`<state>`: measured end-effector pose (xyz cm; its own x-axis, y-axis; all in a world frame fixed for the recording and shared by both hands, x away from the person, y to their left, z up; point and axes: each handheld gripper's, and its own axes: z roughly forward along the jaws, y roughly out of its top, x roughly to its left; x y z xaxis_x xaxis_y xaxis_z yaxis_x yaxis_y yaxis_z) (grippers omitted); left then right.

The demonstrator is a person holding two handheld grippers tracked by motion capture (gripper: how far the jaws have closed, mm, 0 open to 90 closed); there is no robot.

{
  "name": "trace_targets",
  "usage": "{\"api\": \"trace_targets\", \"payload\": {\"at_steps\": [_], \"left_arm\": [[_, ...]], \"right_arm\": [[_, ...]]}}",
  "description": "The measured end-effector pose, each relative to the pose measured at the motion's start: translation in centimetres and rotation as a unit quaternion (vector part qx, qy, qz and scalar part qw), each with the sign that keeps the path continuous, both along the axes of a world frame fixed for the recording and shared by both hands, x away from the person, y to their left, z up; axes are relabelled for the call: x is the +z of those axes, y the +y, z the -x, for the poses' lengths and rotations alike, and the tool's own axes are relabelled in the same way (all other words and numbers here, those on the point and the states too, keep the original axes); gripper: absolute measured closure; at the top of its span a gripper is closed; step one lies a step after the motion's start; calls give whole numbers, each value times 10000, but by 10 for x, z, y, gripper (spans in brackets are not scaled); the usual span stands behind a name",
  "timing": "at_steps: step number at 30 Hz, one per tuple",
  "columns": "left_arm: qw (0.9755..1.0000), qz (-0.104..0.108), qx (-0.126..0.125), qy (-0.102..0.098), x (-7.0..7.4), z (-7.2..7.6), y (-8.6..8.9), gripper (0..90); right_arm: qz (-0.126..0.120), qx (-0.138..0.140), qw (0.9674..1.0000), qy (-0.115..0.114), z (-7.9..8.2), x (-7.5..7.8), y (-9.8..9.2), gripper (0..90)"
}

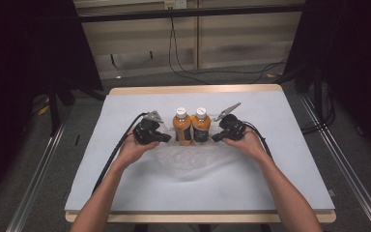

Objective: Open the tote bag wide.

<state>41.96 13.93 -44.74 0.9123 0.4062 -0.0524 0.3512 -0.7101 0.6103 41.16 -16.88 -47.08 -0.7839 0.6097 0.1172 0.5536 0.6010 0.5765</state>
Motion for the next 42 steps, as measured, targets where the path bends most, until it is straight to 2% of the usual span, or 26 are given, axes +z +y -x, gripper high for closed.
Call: {"api": "trace_targets", "payload": {"at_steps": [2, 3, 4, 5, 6, 7, 9, 11, 12, 13, 15, 16, 18, 21, 25, 28, 31, 36, 39, 41, 42], "left_arm": [[9998, -4, 135, 158, -16, 0, -6, 900], [9997, 10, 140, 218, -21, 0, -7, 900], [9998, -39, 23, 170, -23, -1, -5, 900], [9996, 91, 154, 234, -24, 1, -4, 900], [9998, -22, 44, 196, -23, 2, 1, 900], [9998, -29, 95, 181, -23, 3, 2, 900], [9994, -325, 14, 85, -19, 4, 8, 900], [9990, -449, 19, 12, -18, 6, 11, 900], [9983, -591, -22, -19, -16, 7, 14, 900], [9979, -646, -48, -37, -16, 8, 16, 900], [9975, -699, -71, -22, -15, 9, 18, 900], [9965, -816, -156, -86, -14, 8, 18, 900], [9957, -886, -226, -116, -14, 8, 17, 900], [9949, -975, -240, -90, -13, 8, 16, 900], [9945, -1009, -249, -88, -12, 6, 17, 900], [9956, -925, -125, -36, -13, 5, 23, 900], [9973, -735, -37, 22, -15, 3, 30, 900], [9975, -701, 96, 71, -15, 2, 38, 900], [9981, -603, 129, 81, -15, 3, 40, 900], [9987, -442, 184, 146, -16, 4, 41, 900], [9986, -519, 89, 99, -15, 4, 43, 900]], "right_arm": [[42, 123, 9999, 35, 3, 0, -2, 900], [86, 150, 9998, 60, 5, 1, -1, 900], [154, 198, 9997, 78, 7, 2, -1, 900], [243, 287, 9993, 52, 10, 3, -2, 900], [316, 365, 9988, 28, 12, 4, -3, 900], [411, 476, 9980, 34, 15, 6, -5, 900], [518, 557, 9971, 72, 18, 7, -10, 900], [648, 627, 9959, 93, 22, 8, -15, 900], [703, 656, 9953, 129, 24, 9, -18, 900], [752, 737, 9943, 151, 27, 10, -22, 900], [819, 748, 9936, 193, 31, 11, -30, 900], [838, 726, 9936, 236, 33, 11, -33, 900], [877, 713, 9933, 257, 35, 12, -39, 900], [1088, 674, 9915, 239, 40, 14, -48, 900], [1262, 556, 9901, 268, 44, 15, -63, 900], [1284, 418, 9904, 291, 48, 15, -78, 900], [1343, 267, 9901, 305, 52, 16, -89, 900], [1094, 135, 9936, 235, 54, 13, -99, 900], [1124, 79, 9935, 177, 55, 14, -97, 900], [992, 59, 9950, 99, 55, 14, -96, 900], [848, 76, 9963, 78, 55, 14, -96, 900]]}}
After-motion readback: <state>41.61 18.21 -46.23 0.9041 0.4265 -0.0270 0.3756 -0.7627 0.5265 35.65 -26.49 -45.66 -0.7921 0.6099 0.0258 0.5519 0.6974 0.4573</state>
